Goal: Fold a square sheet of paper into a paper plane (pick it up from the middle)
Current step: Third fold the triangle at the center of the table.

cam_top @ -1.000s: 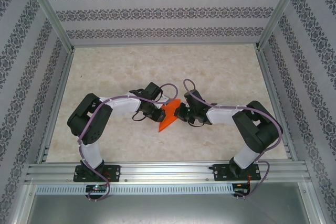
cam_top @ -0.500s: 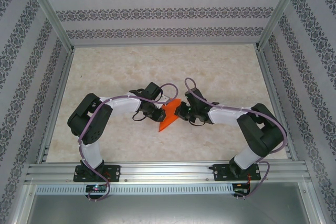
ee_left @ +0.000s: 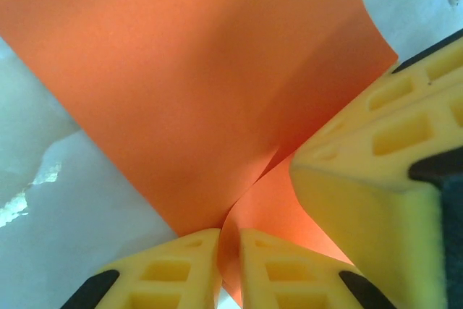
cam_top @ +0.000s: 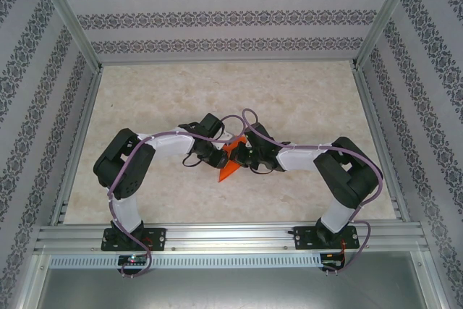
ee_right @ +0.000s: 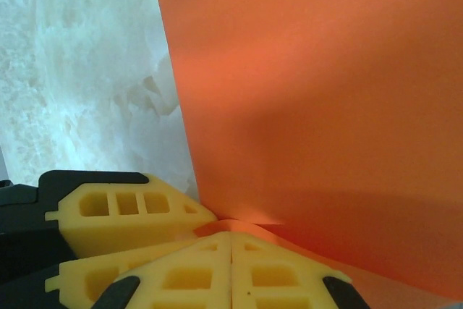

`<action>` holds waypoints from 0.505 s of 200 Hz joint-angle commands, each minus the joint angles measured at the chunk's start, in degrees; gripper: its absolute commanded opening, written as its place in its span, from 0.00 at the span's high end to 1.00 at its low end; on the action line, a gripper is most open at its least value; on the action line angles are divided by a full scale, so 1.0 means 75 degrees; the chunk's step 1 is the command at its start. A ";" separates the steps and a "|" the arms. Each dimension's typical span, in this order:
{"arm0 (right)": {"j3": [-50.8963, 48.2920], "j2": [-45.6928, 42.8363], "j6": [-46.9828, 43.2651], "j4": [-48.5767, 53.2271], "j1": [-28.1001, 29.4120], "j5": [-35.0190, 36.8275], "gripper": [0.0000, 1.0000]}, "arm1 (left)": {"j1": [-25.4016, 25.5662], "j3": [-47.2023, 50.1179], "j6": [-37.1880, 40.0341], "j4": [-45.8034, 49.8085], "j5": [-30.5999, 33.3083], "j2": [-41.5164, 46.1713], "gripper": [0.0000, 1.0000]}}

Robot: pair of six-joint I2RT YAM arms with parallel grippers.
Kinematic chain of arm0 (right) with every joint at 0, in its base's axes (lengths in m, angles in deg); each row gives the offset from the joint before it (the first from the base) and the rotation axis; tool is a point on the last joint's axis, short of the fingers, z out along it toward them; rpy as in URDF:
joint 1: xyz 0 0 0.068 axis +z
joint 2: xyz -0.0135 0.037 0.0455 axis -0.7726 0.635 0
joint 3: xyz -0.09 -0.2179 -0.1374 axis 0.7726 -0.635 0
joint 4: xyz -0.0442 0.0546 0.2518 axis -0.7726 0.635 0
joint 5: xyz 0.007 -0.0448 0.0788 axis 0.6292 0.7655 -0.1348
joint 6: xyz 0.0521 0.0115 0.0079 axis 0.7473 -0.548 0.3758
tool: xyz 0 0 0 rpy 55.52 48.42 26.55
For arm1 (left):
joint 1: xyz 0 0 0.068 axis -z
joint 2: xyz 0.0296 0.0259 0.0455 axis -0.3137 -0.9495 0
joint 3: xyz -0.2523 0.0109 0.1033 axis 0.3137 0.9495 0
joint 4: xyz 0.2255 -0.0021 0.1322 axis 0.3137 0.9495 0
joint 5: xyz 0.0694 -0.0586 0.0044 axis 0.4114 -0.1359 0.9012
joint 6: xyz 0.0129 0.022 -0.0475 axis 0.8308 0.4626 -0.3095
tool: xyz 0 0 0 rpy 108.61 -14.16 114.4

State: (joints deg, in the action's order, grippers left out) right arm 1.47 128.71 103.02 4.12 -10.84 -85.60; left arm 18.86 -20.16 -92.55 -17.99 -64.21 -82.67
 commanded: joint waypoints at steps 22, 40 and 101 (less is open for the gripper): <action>-0.0270 -0.0413 0.0106 -0.0182 0.0040 0.0180 0.93 | -0.0019 0.0039 0.0146 0.0298 0.0334 -0.0356 0.82; -0.0438 -0.0780 0.0055 -0.0036 -0.0027 0.0235 0.92 | -0.0019 0.0050 0.0152 0.0275 0.0334 -0.0348 0.82; -0.0405 -0.0288 0.0112 -0.0447 -0.0014 -0.0174 0.93 | -0.0016 0.0020 0.0153 0.0239 0.0286 -0.0403 0.82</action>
State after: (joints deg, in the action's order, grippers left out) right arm -1.94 123.64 103.02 3.53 -10.86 -85.84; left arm 18.86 -20.27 -92.55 -17.97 -64.23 -82.67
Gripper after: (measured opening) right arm 0.075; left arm 0.183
